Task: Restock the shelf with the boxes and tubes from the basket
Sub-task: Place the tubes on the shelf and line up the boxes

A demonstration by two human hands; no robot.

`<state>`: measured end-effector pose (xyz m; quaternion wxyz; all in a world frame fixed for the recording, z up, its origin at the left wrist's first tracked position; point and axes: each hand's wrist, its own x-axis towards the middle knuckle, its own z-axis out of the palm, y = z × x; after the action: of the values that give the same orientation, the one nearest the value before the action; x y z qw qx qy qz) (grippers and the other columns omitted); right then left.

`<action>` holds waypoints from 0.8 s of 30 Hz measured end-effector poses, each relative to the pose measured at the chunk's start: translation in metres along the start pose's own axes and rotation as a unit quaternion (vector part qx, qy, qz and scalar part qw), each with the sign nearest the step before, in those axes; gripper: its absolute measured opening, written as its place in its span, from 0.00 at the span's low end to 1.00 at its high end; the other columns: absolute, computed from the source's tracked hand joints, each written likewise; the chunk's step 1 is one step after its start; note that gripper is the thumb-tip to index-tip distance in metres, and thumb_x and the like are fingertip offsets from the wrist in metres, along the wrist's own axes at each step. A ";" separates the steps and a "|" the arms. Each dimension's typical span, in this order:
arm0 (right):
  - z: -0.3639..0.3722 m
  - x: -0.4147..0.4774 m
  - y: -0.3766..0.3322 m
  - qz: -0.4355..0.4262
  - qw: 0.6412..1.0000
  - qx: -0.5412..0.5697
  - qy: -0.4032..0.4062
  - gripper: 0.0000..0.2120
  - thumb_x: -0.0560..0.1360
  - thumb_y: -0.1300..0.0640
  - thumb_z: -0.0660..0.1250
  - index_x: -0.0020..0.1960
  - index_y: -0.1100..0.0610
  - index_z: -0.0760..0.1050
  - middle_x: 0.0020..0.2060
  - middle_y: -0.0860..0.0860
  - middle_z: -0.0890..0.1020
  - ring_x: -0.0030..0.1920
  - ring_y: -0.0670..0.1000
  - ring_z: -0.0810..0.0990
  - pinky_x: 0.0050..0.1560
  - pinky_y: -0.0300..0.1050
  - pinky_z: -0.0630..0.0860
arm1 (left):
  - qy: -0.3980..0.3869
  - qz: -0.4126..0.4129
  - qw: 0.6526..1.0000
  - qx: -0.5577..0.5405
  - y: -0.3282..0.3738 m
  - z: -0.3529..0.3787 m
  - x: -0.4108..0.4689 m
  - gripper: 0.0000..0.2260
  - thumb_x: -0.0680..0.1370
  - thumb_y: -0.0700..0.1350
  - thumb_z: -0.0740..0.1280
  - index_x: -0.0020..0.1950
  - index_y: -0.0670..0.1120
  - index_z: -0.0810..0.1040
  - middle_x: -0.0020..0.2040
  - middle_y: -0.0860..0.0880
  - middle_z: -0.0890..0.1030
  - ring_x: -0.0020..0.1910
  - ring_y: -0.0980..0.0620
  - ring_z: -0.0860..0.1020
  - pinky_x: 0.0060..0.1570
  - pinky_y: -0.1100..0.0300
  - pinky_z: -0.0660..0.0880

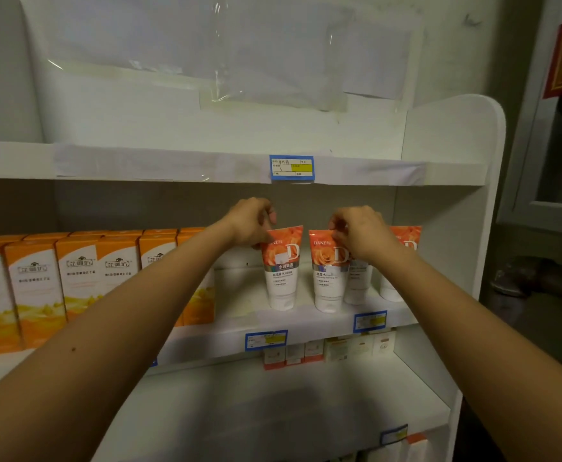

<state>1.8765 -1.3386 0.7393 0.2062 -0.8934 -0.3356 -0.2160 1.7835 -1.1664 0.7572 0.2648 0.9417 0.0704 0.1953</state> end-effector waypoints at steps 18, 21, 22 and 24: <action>-0.002 0.011 -0.011 -0.011 0.997 0.045 -0.065 0.13 0.77 0.59 0.62 0.60 0.61 0.76 0.58 0.58 0.79 0.57 0.56 0.78 0.57 0.47 0.74 | 0.045 -0.014 0.999 0.000 -0.010 -0.002 -0.007 0.09 0.73 0.34 0.68 0.53 0.38 0.77 0.46 0.41 0.80 0.46 0.47 0.79 0.52 0.52 0.79; -0.002 0.013 -0.007 -0.006 0.997 0.053 -0.060 0.13 0.77 0.59 0.63 0.60 0.61 0.76 0.58 0.58 0.80 0.57 0.56 0.78 0.58 0.48 0.74 | 0.047 -0.004 0.999 0.003 -0.009 -0.001 -0.007 0.09 0.73 0.35 0.69 0.52 0.38 0.78 0.48 0.39 0.83 0.47 0.45 0.81 0.53 0.51 0.79; 0.000 0.013 -0.005 -0.006 0.997 0.055 -0.059 0.13 0.77 0.59 0.63 0.59 0.60 0.77 0.58 0.58 0.80 0.57 0.56 0.78 0.58 0.48 0.74 | 0.045 -0.004 0.999 0.002 -0.010 0.000 -0.008 0.08 0.73 0.35 0.69 0.52 0.37 0.78 0.49 0.38 0.83 0.48 0.44 0.82 0.54 0.51 0.79; 0.003 0.013 -0.002 -0.007 0.997 0.065 -0.050 0.12 0.77 0.59 0.63 0.58 0.59 0.77 0.57 0.58 0.80 0.56 0.56 0.79 0.57 0.49 0.75 | 0.037 -0.004 0.999 0.003 -0.011 -0.002 -0.007 0.08 0.73 0.35 0.69 0.52 0.36 0.79 0.49 0.37 0.83 0.49 0.43 0.82 0.54 0.51 0.79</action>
<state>1.8846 -1.3288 0.7446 0.2455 -0.8853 -0.3651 -0.1505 1.7759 -1.1578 0.7508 0.2600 0.9342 0.0843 0.2292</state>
